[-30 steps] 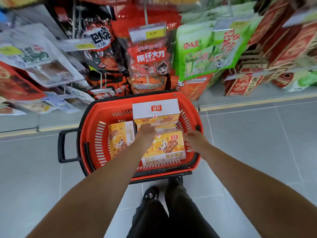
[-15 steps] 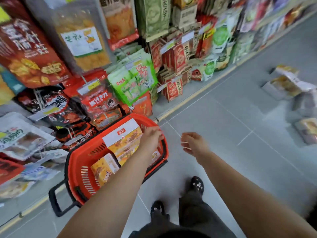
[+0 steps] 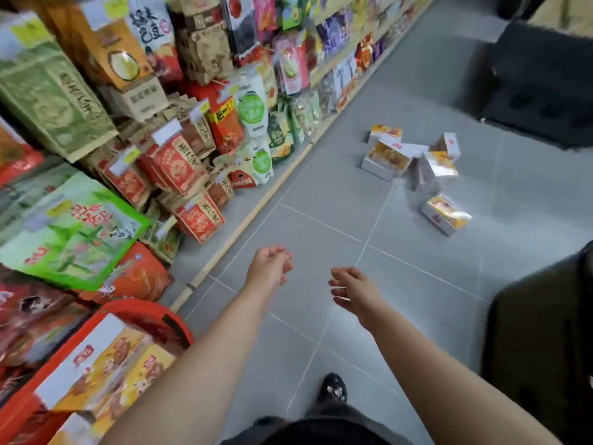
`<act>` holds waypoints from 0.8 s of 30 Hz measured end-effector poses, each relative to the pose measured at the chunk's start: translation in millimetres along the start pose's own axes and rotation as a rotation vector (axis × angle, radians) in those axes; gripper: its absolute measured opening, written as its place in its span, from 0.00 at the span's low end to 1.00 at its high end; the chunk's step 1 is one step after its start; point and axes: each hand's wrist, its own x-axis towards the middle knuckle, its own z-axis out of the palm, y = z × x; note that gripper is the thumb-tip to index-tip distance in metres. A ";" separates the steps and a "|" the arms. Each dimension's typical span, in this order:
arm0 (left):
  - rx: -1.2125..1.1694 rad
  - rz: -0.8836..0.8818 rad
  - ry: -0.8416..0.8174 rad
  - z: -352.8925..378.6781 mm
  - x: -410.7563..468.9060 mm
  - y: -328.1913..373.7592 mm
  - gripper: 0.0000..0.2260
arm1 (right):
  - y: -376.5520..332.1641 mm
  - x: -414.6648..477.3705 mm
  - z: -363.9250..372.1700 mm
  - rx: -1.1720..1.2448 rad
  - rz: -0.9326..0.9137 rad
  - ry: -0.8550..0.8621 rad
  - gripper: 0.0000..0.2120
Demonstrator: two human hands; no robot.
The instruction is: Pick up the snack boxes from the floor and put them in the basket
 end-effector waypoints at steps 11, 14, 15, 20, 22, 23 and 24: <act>0.056 -0.048 -0.091 140.7 80.9 40.6 0.06 | -67.6 88.3 -128.0 0.133 0.005 0.184 0.01; 0.092 -0.062 -0.141 174.8 120.7 58.6 0.06 | -86.7 124.2 -147.6 0.153 0.026 0.230 0.02; 0.106 -0.067 -0.152 185.6 134.0 64.7 0.05 | -94.4 134.2 -153.0 0.157 0.033 0.242 0.03; 0.181 -0.071 -0.223 247.3 207.8 109.1 0.05 | -136.2 191.7 -190.6 0.230 0.062 0.308 0.03; 0.233 -0.065 -0.269 271.1 231.0 125.0 0.05 | -148.3 210.2 -207.2 0.272 0.069 0.355 0.03; 0.260 -0.056 -0.291 287.8 243.4 133.6 0.06 | -155.2 220.9 -218.5 0.300 0.066 0.384 0.03; 0.283 -0.049 -0.307 304.5 254.7 141.3 0.06 | -161.3 230.7 -230.3 0.331 0.064 0.411 0.03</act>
